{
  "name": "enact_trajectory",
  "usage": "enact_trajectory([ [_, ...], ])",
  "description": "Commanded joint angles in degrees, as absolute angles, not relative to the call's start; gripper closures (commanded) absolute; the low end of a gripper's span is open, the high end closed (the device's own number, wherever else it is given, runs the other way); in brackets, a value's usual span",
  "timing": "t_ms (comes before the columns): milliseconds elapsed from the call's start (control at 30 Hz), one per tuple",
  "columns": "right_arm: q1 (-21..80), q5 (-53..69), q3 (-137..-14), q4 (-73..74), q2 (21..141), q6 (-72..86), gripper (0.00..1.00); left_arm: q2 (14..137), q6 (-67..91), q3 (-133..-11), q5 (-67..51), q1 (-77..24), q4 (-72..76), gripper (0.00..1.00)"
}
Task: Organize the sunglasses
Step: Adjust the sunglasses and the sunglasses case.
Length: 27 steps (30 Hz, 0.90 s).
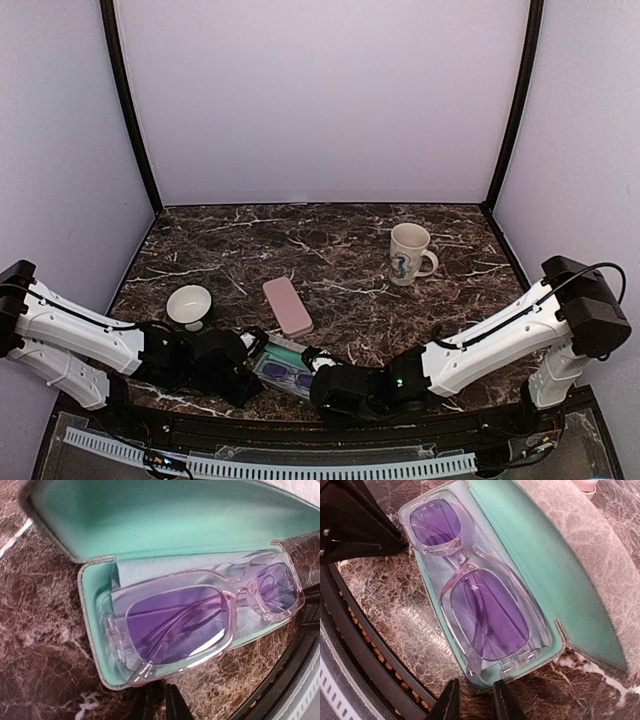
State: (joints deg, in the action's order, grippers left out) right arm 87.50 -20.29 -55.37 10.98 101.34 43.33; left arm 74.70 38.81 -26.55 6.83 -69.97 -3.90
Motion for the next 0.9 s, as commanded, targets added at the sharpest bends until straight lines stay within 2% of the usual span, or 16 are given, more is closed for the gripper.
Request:
enact_trajectory([
  [0,87.8,-20.4,-54.0,10.2,99.8,43.5,0.72,74.7,39.7,-27.7,5.7,-70.1,-3.8,0.85],
  [300,88.0,-20.6,-50.4,11.8,91.9,46.3,0.5,67.6,38.1,-27.5,7.4,-70.0,-12.0,0.45],
  [467,86.5,-19.2,-50.1,11.9,91.8,46.8,0.34,66.6,35.3,-27.8,3.7,-65.9,-12.1,0.32],
  [667,84.5,-18.1,-49.9,11.0,92.0,47.4,0.11,70.6,30.7,-29.1,-1.5,-61.7,-9.9,0.24],
  [867,83.0,-16.2,-48.9,7.2,93.4,47.2,0.09,74.1,27.8,-30.8,-5.4,-58.8,-8.2,0.23],
])
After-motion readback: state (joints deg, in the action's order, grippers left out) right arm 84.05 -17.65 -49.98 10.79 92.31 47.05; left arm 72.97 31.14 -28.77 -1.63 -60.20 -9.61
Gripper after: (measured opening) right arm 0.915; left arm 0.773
